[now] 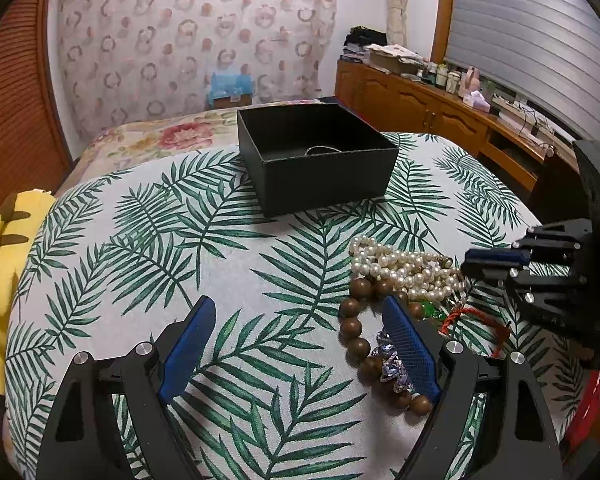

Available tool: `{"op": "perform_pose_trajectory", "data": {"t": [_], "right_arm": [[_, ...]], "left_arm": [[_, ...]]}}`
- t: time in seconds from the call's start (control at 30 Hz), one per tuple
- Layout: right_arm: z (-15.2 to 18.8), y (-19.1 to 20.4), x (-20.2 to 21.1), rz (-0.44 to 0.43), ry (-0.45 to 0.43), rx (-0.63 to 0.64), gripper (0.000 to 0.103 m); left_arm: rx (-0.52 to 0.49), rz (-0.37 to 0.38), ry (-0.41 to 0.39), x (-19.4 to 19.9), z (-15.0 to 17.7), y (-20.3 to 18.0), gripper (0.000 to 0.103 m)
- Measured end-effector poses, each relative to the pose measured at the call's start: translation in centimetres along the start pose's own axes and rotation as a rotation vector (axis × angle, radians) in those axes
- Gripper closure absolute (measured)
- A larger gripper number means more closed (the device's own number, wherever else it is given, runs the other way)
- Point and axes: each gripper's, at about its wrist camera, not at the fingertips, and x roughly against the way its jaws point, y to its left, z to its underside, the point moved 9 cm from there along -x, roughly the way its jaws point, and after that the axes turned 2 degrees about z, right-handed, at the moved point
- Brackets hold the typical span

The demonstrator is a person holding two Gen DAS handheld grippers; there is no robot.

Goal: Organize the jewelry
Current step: 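Grasp the pearl necklace with the right gripper and lift it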

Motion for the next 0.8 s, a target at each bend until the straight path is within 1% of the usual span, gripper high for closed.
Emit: {"op": "perform_pose_trajectory", "data": {"t": [0.03,0.17,0.2,0.27,0.37,0.43,0.5,0.57,0.8], "right_arm": [[0.0,-0.3,-0.2,0.011,0.005,-0.001,0.092],[0.1,-1.0,-0.3,-0.028,0.006,-0.041,0.092],[0.0,-0.9,-0.1,-0.032,-0.006,-0.045,0.092],[-0.2,-0.5,0.4,-0.067,-0.026,-0.057,0.092],[-0.3,0.1,0.5,-0.08,-0.024,-0.048,0.092],[0.0,0.3,-0.1,-0.071,-0.01,-0.039,0.091],[-0.3,0.1,-0.3,-0.059,-0.006,-0.042,0.088],[-0.6,0.0,-0.6,-0.027,0.003,-0.037,0.088],[-0.5,0.5,-1.0,-0.037,0.021,-0.026,0.088]], "left_arm": [[0.0,0.0,0.0,0.0,0.0,0.0,0.021],[0.0,0.001,-0.001,0.0,0.1,-0.1,0.021],[0.001,0.0,-0.001,0.0,0.1,-0.1,0.021],[0.001,0.001,0.0,0.0,0.1,-0.2,0.021],[-0.003,0.001,0.001,0.1,0.2,-0.4,0.021],[-0.006,0.002,0.001,0.1,0.2,-0.5,0.021],[-0.008,0.0,0.001,0.1,0.1,-0.5,0.021],[-0.006,0.003,0.001,0.1,0.1,-0.6,0.021],[0.0,0.003,0.004,-0.1,0.1,-0.6,0.021]]}}
